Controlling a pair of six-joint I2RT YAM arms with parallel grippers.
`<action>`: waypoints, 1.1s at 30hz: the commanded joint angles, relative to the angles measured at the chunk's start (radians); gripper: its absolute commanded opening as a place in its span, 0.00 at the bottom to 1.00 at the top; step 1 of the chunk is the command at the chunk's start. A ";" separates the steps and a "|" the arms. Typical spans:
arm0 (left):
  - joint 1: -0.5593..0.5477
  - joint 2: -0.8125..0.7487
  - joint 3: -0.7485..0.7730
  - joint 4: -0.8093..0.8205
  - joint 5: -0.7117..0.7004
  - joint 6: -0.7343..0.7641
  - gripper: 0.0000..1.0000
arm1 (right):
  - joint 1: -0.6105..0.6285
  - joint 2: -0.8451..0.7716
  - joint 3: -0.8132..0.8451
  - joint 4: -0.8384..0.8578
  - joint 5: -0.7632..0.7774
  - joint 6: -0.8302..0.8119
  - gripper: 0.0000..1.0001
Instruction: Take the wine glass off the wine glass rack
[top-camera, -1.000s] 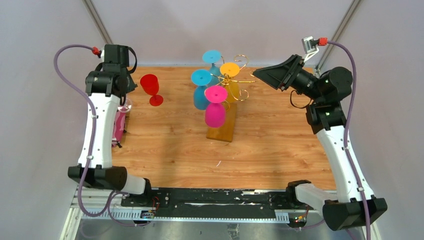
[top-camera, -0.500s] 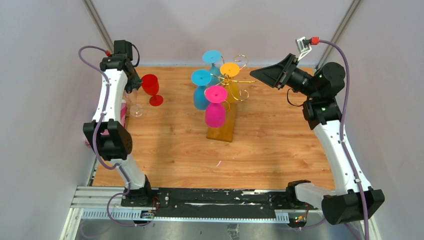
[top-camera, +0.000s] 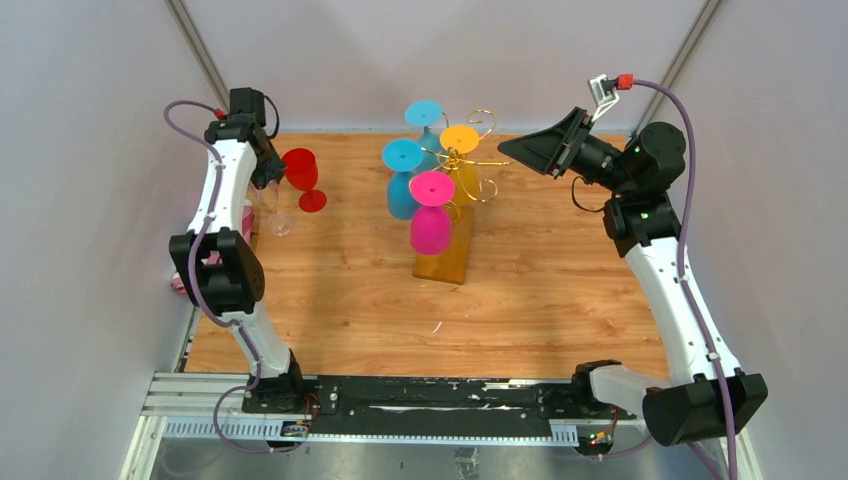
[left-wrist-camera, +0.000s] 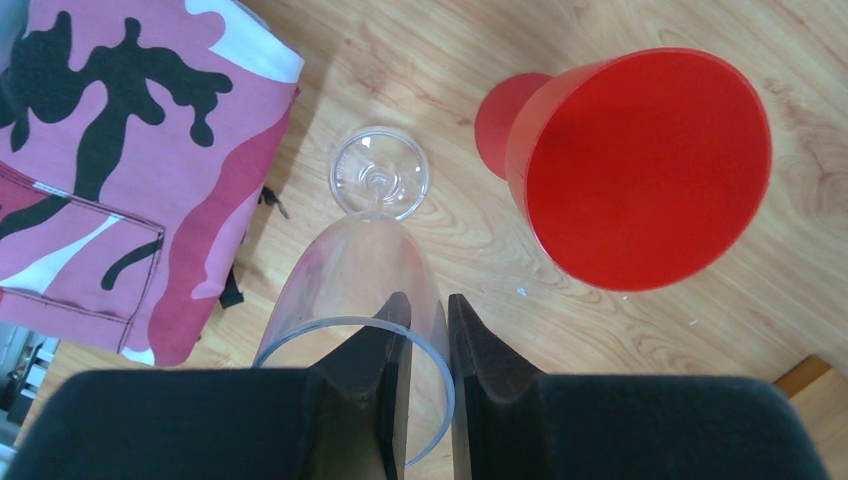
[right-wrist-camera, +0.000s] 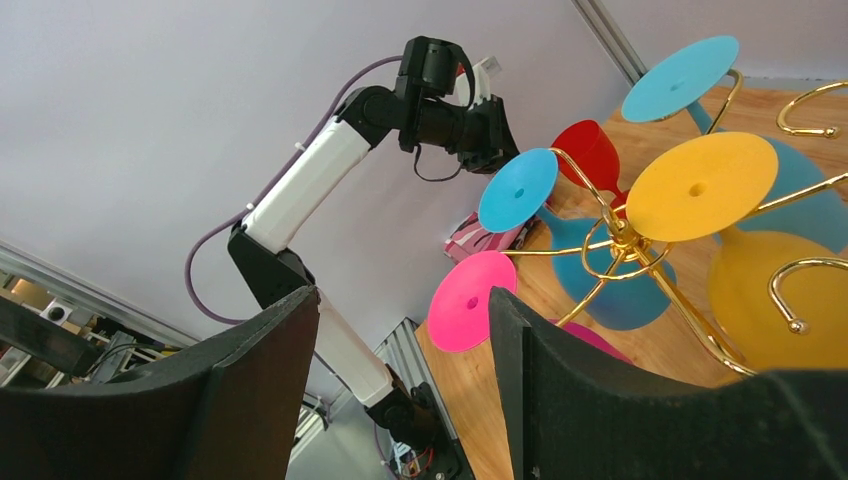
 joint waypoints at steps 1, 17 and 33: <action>0.015 0.032 -0.013 0.031 0.009 -0.001 0.00 | -0.013 0.001 -0.016 0.003 -0.017 -0.018 0.68; 0.015 -0.056 0.074 0.017 0.016 0.033 0.53 | -0.012 -0.008 -0.062 0.072 -0.027 0.014 0.72; -0.016 -0.354 0.166 -0.014 0.075 0.032 0.50 | -0.002 -0.038 -0.093 0.050 -0.009 -0.020 0.70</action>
